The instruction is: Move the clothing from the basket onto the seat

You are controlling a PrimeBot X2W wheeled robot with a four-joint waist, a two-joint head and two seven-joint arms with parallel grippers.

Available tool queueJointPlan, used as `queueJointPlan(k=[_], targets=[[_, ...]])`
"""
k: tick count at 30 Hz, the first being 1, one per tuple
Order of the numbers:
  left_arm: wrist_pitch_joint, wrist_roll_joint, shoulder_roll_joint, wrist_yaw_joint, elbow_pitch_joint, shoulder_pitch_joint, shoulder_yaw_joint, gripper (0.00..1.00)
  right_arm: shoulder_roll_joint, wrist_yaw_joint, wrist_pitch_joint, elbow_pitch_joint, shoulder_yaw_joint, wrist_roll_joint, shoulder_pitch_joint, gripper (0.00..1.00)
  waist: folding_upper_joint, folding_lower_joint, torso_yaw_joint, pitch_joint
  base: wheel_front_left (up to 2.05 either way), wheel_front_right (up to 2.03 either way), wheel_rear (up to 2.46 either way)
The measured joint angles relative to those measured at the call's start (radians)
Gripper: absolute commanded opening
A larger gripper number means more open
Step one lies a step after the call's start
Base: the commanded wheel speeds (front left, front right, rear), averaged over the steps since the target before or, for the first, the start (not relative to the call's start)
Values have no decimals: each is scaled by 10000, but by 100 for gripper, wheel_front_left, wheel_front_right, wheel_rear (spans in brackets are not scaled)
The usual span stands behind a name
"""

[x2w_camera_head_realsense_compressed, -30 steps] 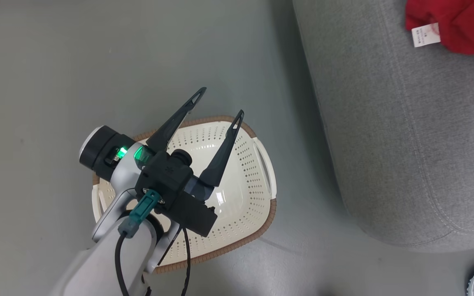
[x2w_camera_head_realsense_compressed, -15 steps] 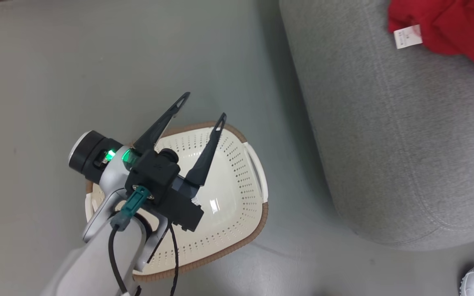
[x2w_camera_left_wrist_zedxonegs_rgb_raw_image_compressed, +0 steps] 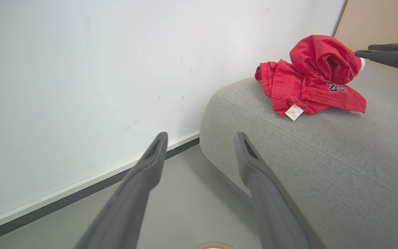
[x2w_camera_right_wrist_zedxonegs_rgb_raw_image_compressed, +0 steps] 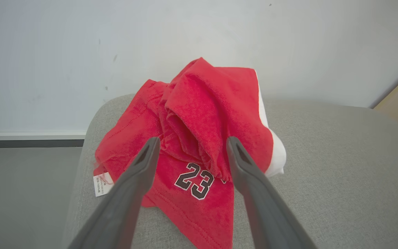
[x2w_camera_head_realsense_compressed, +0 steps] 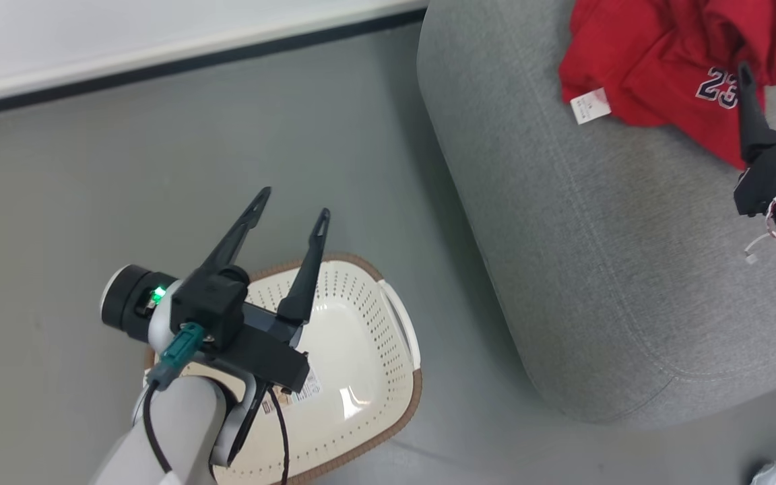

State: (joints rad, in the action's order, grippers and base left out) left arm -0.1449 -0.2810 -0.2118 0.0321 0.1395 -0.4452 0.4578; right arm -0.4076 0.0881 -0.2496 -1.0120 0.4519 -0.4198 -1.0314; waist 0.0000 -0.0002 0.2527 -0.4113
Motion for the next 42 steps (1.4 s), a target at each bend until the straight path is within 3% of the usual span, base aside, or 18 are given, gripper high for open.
queueJointPlan(k=[11,22,29,42], targets=[[-608,-502,75,483,662,1047,-951,100,510,86,-42,1131,-71,-6,1208,100,-1,-1,-73,1413,0,0,0],[-872,-901,-180,729,1051,2677,-1891,100,1053,69,-42,2286,-58,-15,3090,100,-1,0,-709,2768,0,0,0],[-949,-1045,-167,823,1081,4000,-2330,100,1699,-115,-42,3254,253,119,4538,100,-2,0,-1279,3609,0,0,0],[-1043,-1053,-148,911,282,5912,-3181,100,2077,-1001,-44,5231,399,512,6606,100,-2,0,-2040,4655,0,0,0]])
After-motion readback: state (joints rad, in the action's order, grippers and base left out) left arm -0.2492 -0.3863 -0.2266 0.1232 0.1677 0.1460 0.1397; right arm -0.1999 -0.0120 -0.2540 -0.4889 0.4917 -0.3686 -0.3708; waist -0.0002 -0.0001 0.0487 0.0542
